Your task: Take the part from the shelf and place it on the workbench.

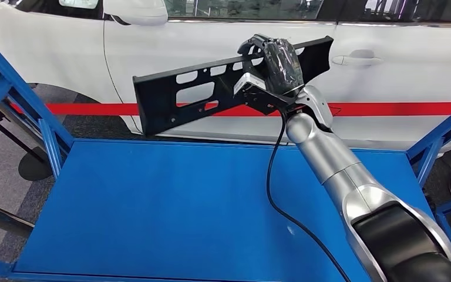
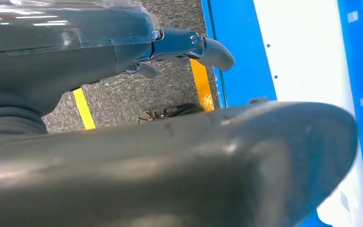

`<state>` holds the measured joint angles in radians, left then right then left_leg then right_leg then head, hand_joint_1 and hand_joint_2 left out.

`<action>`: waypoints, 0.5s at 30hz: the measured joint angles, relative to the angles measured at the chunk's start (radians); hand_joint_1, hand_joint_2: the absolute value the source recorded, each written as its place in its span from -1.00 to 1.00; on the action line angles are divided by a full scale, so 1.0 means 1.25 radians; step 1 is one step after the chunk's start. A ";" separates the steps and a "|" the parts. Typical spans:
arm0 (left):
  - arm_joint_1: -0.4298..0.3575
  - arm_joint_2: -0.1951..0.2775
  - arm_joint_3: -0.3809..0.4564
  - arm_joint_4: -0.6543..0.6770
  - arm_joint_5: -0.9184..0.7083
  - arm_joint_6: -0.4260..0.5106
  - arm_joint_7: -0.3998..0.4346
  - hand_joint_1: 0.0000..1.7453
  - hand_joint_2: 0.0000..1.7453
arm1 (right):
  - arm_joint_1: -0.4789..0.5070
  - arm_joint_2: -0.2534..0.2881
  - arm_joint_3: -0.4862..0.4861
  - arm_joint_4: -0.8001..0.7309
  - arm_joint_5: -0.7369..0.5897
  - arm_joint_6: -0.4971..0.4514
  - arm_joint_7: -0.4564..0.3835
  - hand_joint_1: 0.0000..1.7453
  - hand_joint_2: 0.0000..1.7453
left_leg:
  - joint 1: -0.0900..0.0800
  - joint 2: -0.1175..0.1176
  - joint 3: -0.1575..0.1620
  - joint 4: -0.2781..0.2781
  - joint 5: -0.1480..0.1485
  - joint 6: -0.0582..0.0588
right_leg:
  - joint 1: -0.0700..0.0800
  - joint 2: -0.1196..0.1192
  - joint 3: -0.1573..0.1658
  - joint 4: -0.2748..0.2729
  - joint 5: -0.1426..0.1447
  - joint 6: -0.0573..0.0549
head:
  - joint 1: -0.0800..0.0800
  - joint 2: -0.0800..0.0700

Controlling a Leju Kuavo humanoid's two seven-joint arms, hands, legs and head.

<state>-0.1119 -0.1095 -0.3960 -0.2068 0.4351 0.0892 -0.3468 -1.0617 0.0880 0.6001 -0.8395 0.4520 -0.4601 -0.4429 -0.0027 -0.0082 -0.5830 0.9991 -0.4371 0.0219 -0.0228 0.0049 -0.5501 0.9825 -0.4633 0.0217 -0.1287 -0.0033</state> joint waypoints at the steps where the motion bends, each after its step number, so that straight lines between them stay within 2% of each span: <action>1: 0.000 0.000 0.000 0.000 0.003 0.006 -0.002 -1.00 -1.00 | -0.002 0.003 -0.003 0.002 -0.007 0.000 -0.006 1.00 1.00 | 0.000 0.000 0.000 0.000 0.000 0.000 | 0.000 0.000 0.000 0.000 0.000 0.000 | 0.000 0.000; 8: -0.004 0.000 0.004 0.000 0.017 0.026 -0.055 -1.00 -1.00 | 0.003 0.020 -0.012 -0.001 -0.042 -0.002 -0.028 1.00 1.00 | 0.000 0.000 0.000 0.000 0.000 0.000 | 0.000 -0.001 0.000 0.000 0.000 0.000 | 0.000 0.000; 15: -0.016 0.000 0.006 0.000 0.004 0.025 -0.089 -1.00 -1.00 | 0.021 0.020 -0.013 -0.042 -0.064 0.005 0.007 1.00 1.00 | 0.000 0.000 0.000 0.000 0.000 0.000 | 0.000 -0.001 0.000 0.000 0.000 0.000 | 0.000 0.000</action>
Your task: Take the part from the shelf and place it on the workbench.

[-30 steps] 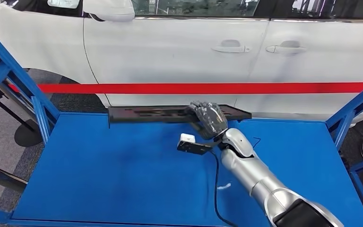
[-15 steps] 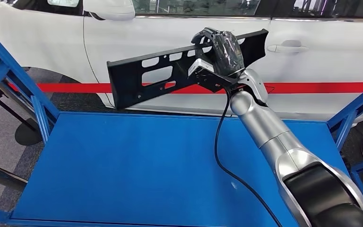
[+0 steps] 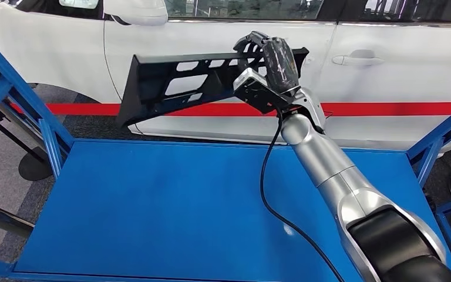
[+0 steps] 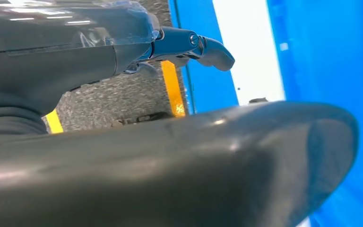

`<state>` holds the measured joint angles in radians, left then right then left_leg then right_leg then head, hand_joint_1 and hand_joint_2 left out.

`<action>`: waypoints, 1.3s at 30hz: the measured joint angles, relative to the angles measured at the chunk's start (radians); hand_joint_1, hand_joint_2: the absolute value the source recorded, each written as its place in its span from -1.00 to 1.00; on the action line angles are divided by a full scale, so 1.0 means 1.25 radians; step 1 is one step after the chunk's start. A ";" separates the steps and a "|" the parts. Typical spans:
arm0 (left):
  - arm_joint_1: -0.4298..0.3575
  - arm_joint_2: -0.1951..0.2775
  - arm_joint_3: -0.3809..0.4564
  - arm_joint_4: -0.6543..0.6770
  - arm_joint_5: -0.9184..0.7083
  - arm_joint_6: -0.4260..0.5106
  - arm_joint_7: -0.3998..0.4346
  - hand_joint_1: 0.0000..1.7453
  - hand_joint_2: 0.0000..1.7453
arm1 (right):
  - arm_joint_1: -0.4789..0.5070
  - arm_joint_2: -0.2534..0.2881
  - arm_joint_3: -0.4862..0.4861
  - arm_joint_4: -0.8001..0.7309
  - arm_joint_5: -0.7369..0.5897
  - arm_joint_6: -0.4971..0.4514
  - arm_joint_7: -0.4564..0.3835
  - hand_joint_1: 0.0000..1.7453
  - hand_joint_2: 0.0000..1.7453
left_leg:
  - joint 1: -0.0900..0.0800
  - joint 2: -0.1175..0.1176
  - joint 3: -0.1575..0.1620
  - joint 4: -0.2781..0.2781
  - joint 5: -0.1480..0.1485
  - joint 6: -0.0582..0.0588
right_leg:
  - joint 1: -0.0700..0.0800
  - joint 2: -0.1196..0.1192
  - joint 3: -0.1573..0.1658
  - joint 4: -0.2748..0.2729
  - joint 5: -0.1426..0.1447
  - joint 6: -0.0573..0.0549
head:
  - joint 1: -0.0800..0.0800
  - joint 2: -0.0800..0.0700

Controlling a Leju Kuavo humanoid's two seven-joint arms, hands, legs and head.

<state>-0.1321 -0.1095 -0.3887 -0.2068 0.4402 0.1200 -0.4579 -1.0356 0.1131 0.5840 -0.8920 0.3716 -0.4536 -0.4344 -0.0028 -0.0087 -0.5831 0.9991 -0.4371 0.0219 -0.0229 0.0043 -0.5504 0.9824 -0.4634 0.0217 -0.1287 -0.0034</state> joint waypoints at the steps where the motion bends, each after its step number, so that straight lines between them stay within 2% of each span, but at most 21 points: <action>1: -0.001 0.000 0.000 0.000 -0.002 0.003 -0.003 -1.00 -1.00 | 0.000 0.000 0.000 -0.002 -0.005 0.000 0.002 1.00 1.00 | 0.000 0.000 0.000 0.000 0.000 0.000 | 0.000 0.000 0.000 0.000 0.000 0.000 | 0.000 0.000; 8: -0.008 0.000 0.000 0.000 -0.017 0.018 -0.031 -1.00 -1.00 | 0.004 -0.001 0.000 -0.003 -0.028 -0.009 -0.005 1.00 1.00 | 0.000 0.000 0.000 0.000 0.000 0.000 | 0.000 0.000 0.000 0.000 0.000 0.000 | 0.000 0.000; 12: -0.010 0.000 0.000 0.000 -0.021 0.017 -0.052 -1.00 1.00 | 0.006 -0.002 0.000 -0.003 -0.031 -0.014 -0.005 1.00 1.00 | 0.000 0.000 0.000 0.000 0.000 0.000 | 0.000 0.000 0.000 0.000 0.000 0.000 | 0.000 0.000; 17: -0.018 0.000 0.000 0.000 -0.030 0.027 -0.094 -1.00 1.00 | 0.006 -0.004 0.000 -0.003 -0.037 -0.021 -0.005 1.00 1.00 | 0.000 0.000 0.000 0.000 0.000 0.000 | 0.000 0.000 0.000 0.000 0.000 0.000 | 0.000 0.000; 27: -0.036 0.005 0.000 -0.003 -0.039 0.005 -0.071 -1.00 1.00 | 0.005 -0.013 0.000 -0.011 -0.073 -0.028 -0.027 1.00 1.00 | 0.000 0.000 0.000 0.000 0.000 0.000 | 0.000 0.000 0.000 0.000 0.000 0.000 | 0.000 0.000; 39: -0.037 0.008 0.000 -0.003 -0.036 0.013 -0.071 -1.00 1.00 | 0.006 -0.016 0.001 -0.043 -0.098 -0.023 -0.019 1.00 1.00 | 0.000 0.000 0.000 0.000 0.000 0.000 | 0.000 0.000 0.000 0.000 0.000 0.000 | 0.000 0.000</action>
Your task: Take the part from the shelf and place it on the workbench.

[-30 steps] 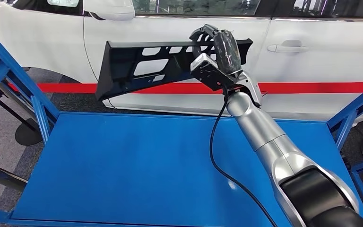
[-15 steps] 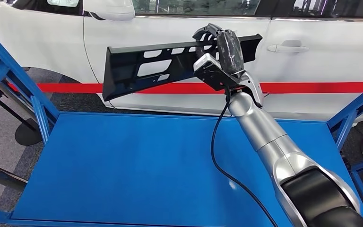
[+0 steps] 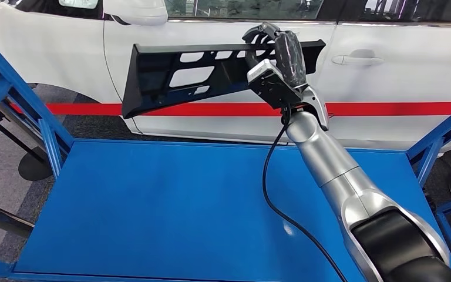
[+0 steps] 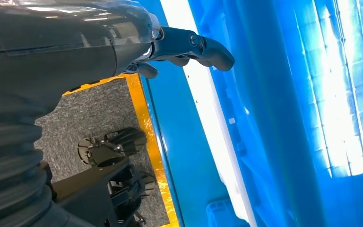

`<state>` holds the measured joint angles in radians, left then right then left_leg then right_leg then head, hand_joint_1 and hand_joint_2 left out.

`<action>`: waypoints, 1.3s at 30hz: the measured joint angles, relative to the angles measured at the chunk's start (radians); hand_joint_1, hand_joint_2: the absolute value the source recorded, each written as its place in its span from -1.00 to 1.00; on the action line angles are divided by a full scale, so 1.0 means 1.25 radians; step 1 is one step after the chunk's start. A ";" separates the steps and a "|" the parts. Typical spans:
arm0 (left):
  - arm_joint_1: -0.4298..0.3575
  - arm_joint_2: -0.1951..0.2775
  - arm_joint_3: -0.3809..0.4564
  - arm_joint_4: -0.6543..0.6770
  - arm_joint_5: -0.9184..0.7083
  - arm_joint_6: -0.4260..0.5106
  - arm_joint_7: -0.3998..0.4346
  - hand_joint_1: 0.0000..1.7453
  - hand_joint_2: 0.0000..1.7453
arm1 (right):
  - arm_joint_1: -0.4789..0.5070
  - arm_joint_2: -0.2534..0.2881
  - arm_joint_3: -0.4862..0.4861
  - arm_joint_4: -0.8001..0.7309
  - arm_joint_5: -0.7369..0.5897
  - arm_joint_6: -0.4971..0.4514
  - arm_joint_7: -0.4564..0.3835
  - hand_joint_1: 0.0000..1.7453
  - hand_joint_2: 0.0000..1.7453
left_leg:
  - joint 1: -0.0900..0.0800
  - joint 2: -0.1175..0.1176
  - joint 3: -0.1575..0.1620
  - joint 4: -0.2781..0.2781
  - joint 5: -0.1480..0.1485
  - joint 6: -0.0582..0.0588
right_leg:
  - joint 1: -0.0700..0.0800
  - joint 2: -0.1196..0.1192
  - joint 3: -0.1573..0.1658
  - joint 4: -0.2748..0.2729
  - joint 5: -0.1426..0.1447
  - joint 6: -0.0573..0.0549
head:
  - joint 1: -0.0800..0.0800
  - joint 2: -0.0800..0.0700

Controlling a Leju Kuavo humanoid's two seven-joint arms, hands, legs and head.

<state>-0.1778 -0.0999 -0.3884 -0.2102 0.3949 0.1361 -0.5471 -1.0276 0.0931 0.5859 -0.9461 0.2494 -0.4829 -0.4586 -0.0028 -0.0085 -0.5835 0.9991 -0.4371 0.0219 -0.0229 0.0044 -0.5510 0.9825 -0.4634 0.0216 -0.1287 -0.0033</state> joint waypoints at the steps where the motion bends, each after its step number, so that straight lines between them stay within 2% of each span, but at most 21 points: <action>1: 0.000 0.000 0.000 0.000 0.001 0.001 -0.002 -1.00 1.00 | 0.001 0.000 0.000 0.000 -0.001 0.000 0.000 1.00 1.00 | 0.000 0.000 0.000 0.000 0.000 0.000 | 0.000 0.000 0.000 0.000 0.000 0.000 | 0.000 0.000; 18: 0.005 0.000 0.009 0.000 0.003 0.008 -0.012 -1.00 1.00 | 0.033 0.000 0.001 -0.013 -0.085 0.003 -0.035 1.00 1.00 | 0.000 0.000 0.000 0.000 0.000 0.000 | 0.000 0.000 0.000 0.000 0.000 0.000 | 0.000 0.000; 26: 0.008 0.000 0.009 0.000 0.002 0.014 -0.013 -1.00 1.00 | 0.049 0.000 -0.014 -0.013 -0.186 0.056 -0.028 1.00 1.00 | 0.000 0.000 0.000 0.000 0.000 0.000 | 0.000 0.000 0.000 0.000 0.000 0.000 | 0.000 0.000; 32: 0.011 0.000 0.009 0.000 0.002 0.014 -0.013 -1.00 1.00 | 0.069 0.003 -0.060 -0.013 -0.380 0.167 -0.016 1.00 1.00 | 0.000 0.000 0.000 0.000 0.000 0.000 | 0.000 0.000 0.000 0.000 0.000 0.000 | 0.000 0.000; 35: 0.013 0.000 0.009 0.000 0.004 0.014 -0.014 -1.00 1.00 | 0.076 0.014 -0.095 -0.013 -0.532 0.239 0.040 1.00 1.00 | 0.000 0.000 0.000 0.000 0.000 0.000 | 0.000 0.000 0.000 0.000 0.000 0.000 | 0.000 0.000; 39: 0.019 0.000 0.011 0.000 0.011 0.013 -0.017 -1.00 1.00 | 0.079 0.035 -0.142 -0.012 -0.718 0.304 0.155 1.00 1.00 | 0.000 0.000 0.000 0.000 0.000 0.000 | 0.000 0.000 0.000 0.000 0.000 0.000 | 0.000 0.000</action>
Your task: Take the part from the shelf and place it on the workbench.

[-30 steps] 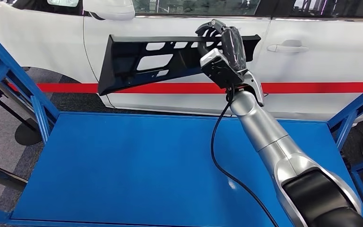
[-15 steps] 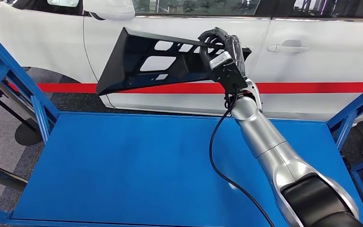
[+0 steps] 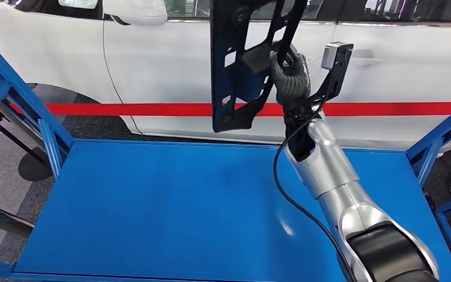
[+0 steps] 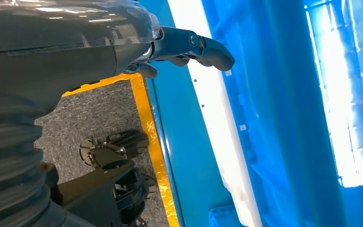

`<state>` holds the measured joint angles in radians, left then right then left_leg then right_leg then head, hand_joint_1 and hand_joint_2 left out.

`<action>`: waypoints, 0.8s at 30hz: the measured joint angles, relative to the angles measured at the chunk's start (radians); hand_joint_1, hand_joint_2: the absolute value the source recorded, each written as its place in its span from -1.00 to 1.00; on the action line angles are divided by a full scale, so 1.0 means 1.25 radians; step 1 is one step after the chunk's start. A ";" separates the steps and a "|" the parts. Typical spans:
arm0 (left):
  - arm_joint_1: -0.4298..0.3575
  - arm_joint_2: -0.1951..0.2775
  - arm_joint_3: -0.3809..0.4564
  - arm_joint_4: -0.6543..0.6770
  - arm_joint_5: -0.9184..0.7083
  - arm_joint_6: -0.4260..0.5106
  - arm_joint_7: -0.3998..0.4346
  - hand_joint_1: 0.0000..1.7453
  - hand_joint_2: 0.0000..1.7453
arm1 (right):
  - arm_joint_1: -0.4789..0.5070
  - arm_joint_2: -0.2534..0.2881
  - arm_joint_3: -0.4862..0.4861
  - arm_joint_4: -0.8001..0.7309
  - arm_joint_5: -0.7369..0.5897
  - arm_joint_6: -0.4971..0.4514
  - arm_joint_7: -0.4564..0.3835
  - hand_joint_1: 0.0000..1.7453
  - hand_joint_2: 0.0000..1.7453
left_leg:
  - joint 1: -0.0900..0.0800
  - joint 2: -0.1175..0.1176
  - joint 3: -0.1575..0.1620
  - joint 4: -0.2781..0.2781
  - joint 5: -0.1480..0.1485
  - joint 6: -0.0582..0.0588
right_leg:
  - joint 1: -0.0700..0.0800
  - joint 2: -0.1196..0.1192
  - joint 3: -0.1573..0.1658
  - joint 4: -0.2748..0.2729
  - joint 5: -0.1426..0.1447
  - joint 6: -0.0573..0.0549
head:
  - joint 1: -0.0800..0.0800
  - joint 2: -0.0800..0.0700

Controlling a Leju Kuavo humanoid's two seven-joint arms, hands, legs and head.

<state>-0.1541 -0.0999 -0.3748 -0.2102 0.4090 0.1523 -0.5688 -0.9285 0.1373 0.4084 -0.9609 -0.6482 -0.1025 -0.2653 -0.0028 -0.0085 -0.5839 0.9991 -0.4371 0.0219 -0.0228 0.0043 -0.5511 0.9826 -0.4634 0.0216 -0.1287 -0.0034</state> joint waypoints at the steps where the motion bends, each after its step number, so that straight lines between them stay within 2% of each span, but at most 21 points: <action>1: 0.001 0.000 0.001 0.000 0.001 0.000 0.000 -1.00 1.00 | 0.000 0.006 -0.008 0.002 -0.042 0.010 0.029 1.00 1.00 | 0.000 0.000 0.000 0.000 0.000 0.000 | 0.000 0.000 0.000 0.000 0.000 0.000 | 0.000 0.000; 4: 0.003 0.000 0.001 0.000 0.001 0.000 0.002 -1.00 1.00 | 0.000 0.018 -0.018 0.011 -0.122 0.014 0.073 1.00 1.00 | 0.000 0.000 0.000 0.000 0.000 0.000 | 0.000 -0.001 0.000 0.000 0.000 0.000 | 0.000 0.000; 7: 0.002 0.000 0.001 0.000 0.000 -0.001 0.007 -1.00 1.00 | -0.005 0.020 -0.019 0.024 -0.129 0.009 0.065 1.00 1.00 | 0.000 -0.001 0.000 0.000 0.000 0.000 | 0.000 -0.001 0.000 0.000 0.000 0.000 | 0.000 0.000; 16: -0.002 -0.002 0.001 -0.004 0.005 -0.014 0.011 -1.00 1.00 | -0.006 0.008 -0.003 0.052 -0.078 0.033 0.023 1.00 1.00 | 0.000 -0.001 -0.001 0.000 0.000 0.000 | 0.000 -0.001 -0.001 0.000 0.000 0.000 | 0.000 0.000; 24: -0.007 -0.005 0.001 -0.011 -0.002 -0.020 -0.017 -1.00 1.00 | -0.003 -0.014 0.035 0.055 -0.022 0.036 -0.010 1.00 1.00 | 0.000 -0.001 -0.001 0.000 0.000 0.000 | 0.000 -0.001 -0.001 0.000 0.000 0.000 | 0.000 0.000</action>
<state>-0.1634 -0.1055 -0.3738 -0.2238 0.4065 0.1277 -0.5904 -0.9327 0.1203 0.4525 -0.8922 -0.6760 -0.0572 -0.2781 -0.0029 -0.0092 -0.5847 0.9992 -0.4370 0.0218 -0.0230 0.0033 -0.5522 0.9825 -0.4635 0.0216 -0.1287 -0.0034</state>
